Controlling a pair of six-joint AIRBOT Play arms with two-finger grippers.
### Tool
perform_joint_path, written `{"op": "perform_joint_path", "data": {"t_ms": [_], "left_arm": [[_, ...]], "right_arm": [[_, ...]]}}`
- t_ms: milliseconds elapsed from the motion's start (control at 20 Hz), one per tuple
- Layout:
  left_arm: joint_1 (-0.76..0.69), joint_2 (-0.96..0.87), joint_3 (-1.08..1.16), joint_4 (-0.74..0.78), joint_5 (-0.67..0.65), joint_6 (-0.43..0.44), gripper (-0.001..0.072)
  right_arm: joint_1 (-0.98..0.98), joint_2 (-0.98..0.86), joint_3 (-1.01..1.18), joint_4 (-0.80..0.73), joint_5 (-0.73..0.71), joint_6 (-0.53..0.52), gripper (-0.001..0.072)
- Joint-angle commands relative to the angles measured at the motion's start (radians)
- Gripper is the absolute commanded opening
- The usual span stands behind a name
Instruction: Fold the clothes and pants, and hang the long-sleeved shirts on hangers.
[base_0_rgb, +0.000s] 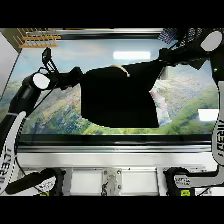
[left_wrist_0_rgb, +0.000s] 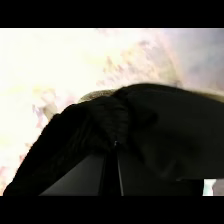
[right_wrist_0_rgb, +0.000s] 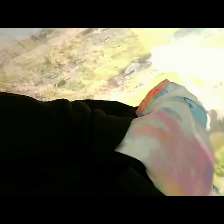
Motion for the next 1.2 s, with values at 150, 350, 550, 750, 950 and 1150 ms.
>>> {"op": "perform_joint_path", "data": {"t_ms": [150,350,550,750,950,1150], "left_arm": [[0.070,-0.032,0.007,0.009,-0.190,0.179,0.0010],[0.058,0.072,-0.261,0.013,-0.171,0.230,0.0010],[0.007,0.087,-0.465,0.013,-0.082,0.238,0.0010],[-0.050,0.087,-0.581,0.007,0.096,0.238,0.0010],[-0.061,0.087,-0.595,0.006,0.166,0.237,0.0010],[-0.054,0.099,-0.575,0.008,0.106,0.238,0.0537]], "right_arm": [[0.003,0.146,-0.234,-0.133,0.047,-0.046,0.0011],[0.003,0.330,-0.647,-0.134,-0.033,-0.048,0.0012],[0.002,0.409,-1.004,-0.124,-0.208,-0.047,0.0013],[0.003,0.408,-1.194,-0.044,-0.366,-0.045,0.0013],[0.003,0.398,-1.221,0.015,-0.378,-0.045,0.0016],[-0.002,0.408,-1.206,0.105,-0.364,-0.053,0.0511]]}}
